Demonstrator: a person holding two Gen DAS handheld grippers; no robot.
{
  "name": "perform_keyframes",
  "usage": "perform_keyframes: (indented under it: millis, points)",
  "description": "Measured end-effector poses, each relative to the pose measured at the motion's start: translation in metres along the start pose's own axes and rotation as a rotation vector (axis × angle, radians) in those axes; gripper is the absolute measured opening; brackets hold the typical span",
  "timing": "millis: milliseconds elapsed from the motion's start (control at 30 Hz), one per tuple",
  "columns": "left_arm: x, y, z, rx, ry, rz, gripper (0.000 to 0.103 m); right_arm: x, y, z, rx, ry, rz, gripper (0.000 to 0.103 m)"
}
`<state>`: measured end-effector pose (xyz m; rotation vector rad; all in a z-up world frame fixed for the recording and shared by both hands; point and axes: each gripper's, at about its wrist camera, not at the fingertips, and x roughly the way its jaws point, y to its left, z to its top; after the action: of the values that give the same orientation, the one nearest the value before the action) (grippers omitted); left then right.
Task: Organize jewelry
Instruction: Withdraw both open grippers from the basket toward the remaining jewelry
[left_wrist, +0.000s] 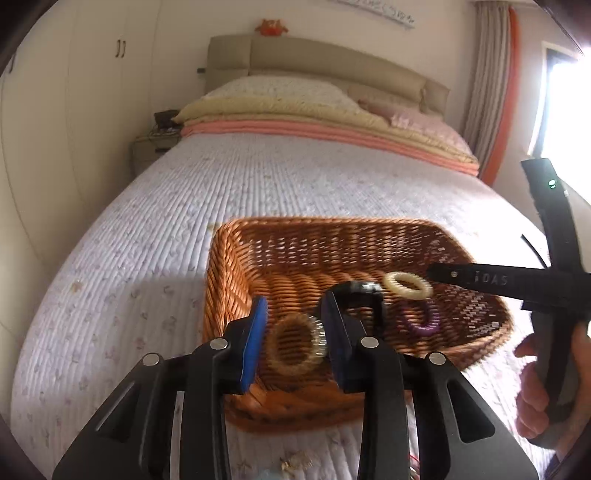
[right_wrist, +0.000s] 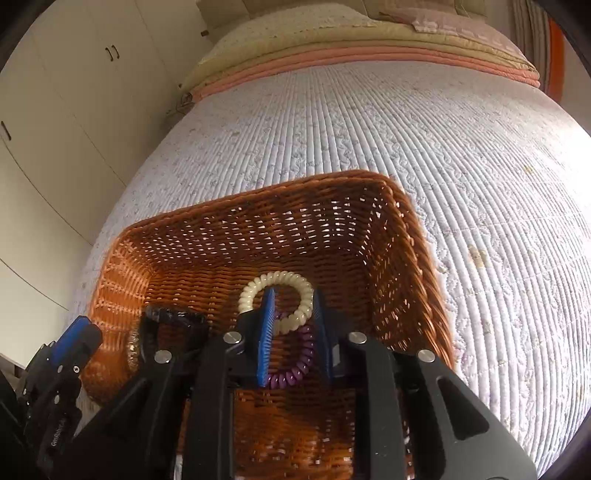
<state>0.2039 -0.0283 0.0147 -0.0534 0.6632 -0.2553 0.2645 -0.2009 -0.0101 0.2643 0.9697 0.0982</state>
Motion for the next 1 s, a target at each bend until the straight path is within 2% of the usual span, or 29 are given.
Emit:
perform_keyframes:
  millis: [167,400,567,700,833,1000]
  points:
    - [-0.055,-0.003,-0.001,0.009,-0.073,-0.056,0.043,-0.044,0.008,-0.012,-0.021,-0.059,0.058,0.021]
    - [-0.133,-0.004,-0.013,0.022,-0.168,-0.086,0.059,-0.119,0.02,-0.058,-0.085,-0.154,0.128,0.046]
    - [-0.174,-0.003,-0.032,0.01,-0.207,-0.119,0.063,-0.155,0.02,-0.1,-0.11,-0.201,0.163,0.046]
    - [-0.184,-0.004,-0.051,0.007,-0.203,-0.128,0.064,-0.167,0.02,-0.136,-0.17,-0.228,0.115,0.046]
    - [-0.179,-0.008,-0.072,-0.002,-0.168,-0.134,0.064,-0.167,0.025,-0.168,-0.247,-0.243,0.068,0.046]
    - [-0.16,-0.012,-0.095,-0.017,-0.107,-0.144,0.064,-0.155,0.028,-0.207,-0.308,-0.203,0.055,0.046]
